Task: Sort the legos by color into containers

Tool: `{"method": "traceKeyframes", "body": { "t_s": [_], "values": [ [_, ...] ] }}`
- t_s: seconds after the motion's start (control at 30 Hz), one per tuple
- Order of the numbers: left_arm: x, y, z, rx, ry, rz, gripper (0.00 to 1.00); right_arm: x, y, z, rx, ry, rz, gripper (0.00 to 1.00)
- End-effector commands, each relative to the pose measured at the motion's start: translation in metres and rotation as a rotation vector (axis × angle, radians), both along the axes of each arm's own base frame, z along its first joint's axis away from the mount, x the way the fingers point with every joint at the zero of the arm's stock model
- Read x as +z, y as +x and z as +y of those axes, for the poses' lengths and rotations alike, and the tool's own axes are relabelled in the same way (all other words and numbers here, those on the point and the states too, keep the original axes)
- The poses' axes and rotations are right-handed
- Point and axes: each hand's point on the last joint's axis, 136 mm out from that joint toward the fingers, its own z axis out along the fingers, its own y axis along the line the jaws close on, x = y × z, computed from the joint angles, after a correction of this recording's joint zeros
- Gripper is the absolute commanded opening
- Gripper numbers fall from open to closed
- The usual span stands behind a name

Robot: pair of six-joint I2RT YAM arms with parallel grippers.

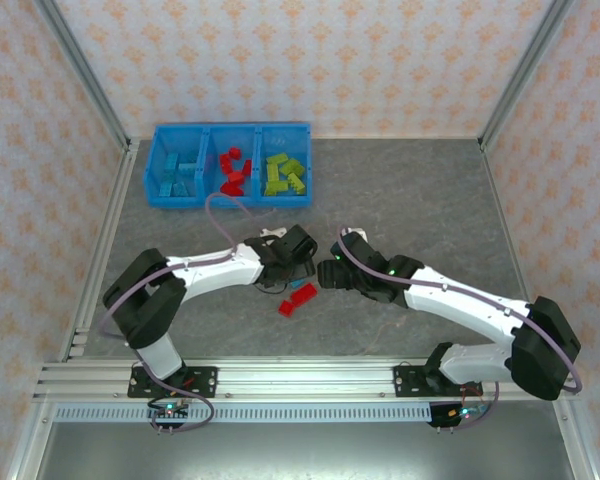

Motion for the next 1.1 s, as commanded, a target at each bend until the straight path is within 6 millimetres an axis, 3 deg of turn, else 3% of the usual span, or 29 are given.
{"method": "traceKeyframes", "body": {
  "t_s": [0.0, 0.17, 0.33, 0.47, 0.57, 0.67, 0.77, 0.93, 1.07],
  "values": [
    [0.000, 0.007, 0.002, 0.048, 0.019, -0.014, 0.80, 0.002, 0.001, -0.014, -0.032, -0.045, -0.025, 0.83],
    [-0.019, 0.002, 0.009, 0.039, 0.091, 0.031, 0.71, 0.006, 0.003, -0.012, -0.019, -0.051, -0.033, 0.84],
    [-0.032, -0.005, 0.015, 0.026, 0.121, 0.060, 0.52, 0.002, 0.000, -0.012, -0.014, -0.052, -0.017, 0.84],
    [-0.026, -0.008, 0.029, 0.034, 0.160, 0.042, 0.38, -0.001, -0.005, 0.001, 0.041, -0.005, 0.007, 0.84],
    [-0.015, -0.012, 0.039, 0.047, 0.162, 0.013, 0.28, -0.002, -0.014, 0.025, 0.136, 0.086, 0.056, 0.84],
    [0.006, -0.011, 0.049, 0.054, 0.153, -0.027, 0.23, -0.003, -0.018, 0.044, 0.180, 0.161, 0.094, 0.85],
    [0.041, -0.004, 0.070, 0.074, 0.165, -0.090, 0.23, 0.002, -0.015, 0.052, 0.175, 0.209, 0.085, 0.85],
    [0.104, 0.026, 0.142, 0.216, 0.157, -0.226, 0.23, 0.011, -0.007, 0.055, 0.148, 0.250, 0.036, 0.85],
    [0.148, 0.066, 0.205, 0.343, 0.195, -0.341, 0.26, 0.011, 0.000, 0.053, 0.120, 0.238, 0.009, 0.86]
  ]
}}
